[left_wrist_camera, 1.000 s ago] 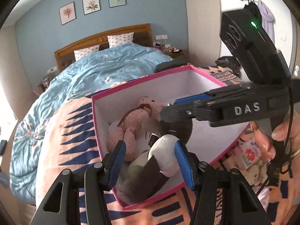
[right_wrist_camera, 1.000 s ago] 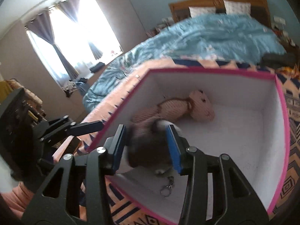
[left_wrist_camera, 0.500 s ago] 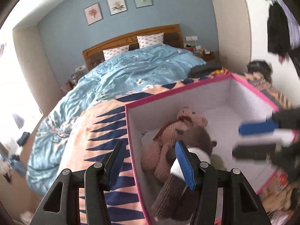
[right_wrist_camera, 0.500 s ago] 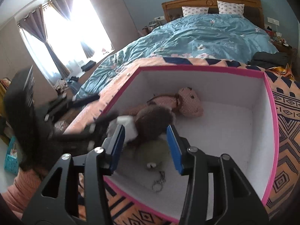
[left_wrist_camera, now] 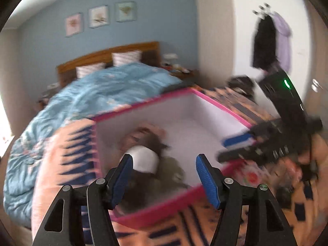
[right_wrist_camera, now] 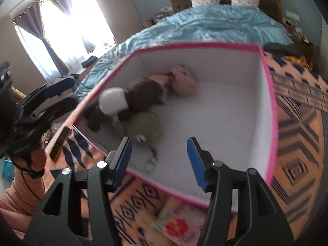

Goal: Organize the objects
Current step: 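Lift the plush dog into the pink box and open the right gripper, then move the right gripper to the cream plush bunny and grasp it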

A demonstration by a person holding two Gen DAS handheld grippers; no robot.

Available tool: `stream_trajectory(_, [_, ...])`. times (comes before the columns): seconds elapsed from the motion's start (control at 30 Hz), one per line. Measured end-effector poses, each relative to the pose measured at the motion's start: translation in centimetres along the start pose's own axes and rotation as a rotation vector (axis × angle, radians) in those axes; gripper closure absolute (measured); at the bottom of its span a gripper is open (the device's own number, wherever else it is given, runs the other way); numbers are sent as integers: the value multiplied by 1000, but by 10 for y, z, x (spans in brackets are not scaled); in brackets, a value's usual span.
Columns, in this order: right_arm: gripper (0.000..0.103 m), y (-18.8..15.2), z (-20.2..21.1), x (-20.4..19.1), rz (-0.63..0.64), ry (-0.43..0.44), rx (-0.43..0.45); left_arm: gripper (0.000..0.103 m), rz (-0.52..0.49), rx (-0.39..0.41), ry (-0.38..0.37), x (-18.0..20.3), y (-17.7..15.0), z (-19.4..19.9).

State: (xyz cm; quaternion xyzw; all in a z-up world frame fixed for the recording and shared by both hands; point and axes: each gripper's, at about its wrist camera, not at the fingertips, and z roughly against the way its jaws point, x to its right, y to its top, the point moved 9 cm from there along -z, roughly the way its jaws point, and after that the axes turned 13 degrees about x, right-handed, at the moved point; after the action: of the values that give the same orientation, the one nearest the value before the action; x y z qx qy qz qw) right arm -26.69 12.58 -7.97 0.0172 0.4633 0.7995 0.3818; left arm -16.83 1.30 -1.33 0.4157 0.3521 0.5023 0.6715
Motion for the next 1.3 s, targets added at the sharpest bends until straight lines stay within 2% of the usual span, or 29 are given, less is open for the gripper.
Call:
stream_trajectory(0.1, [45, -6, 6, -4, -1, 24, -15, 38, -35, -55, -43, 19, -15, -9])
stream_trajectory(0.27, [45, -11, 11, -12, -55, 96, -47, 38, -33, -126, -97, 31, -34, -19])
stream_trajectory(0.43, [43, -9, 12, -14, -57, 104, -45, 37, -38, -106, -84, 29, -38, -12])
stream_trajectory(0.53, [40, -6, 19, -16, -1, 36, 7, 37, -15, -58, -100, 34, -35, 2])
stream_trajectory(0.63, [40, -6, 39, -22, 23, 34, 82, 37, -22, -26, -111, 43, -34, 14])
stream_trajectory(0.77, [40, -11, 79, -31, 60, 38, 191, 36, -25, 3, -178, 65, -37, 33])
stream_trajectory(0.9, [39, -29, 98, -29, 47, 7, 229, 33, -16, -8, -258, 94, -49, 43])
stream_trajectory(1.07, [39, -74, 98, -3, -18, -71, 161, 33, -15, -61, -349, 132, -72, 44])
stream_trajectory(1.2, [39, -102, 90, 15, -77, -104, 102, 33, 17, -113, -376, 149, -91, 36])
stream_trajectory(1.3, [39, -112, 83, 22, -102, -103, 85, 33, 37, -152, -365, 154, -102, 29])
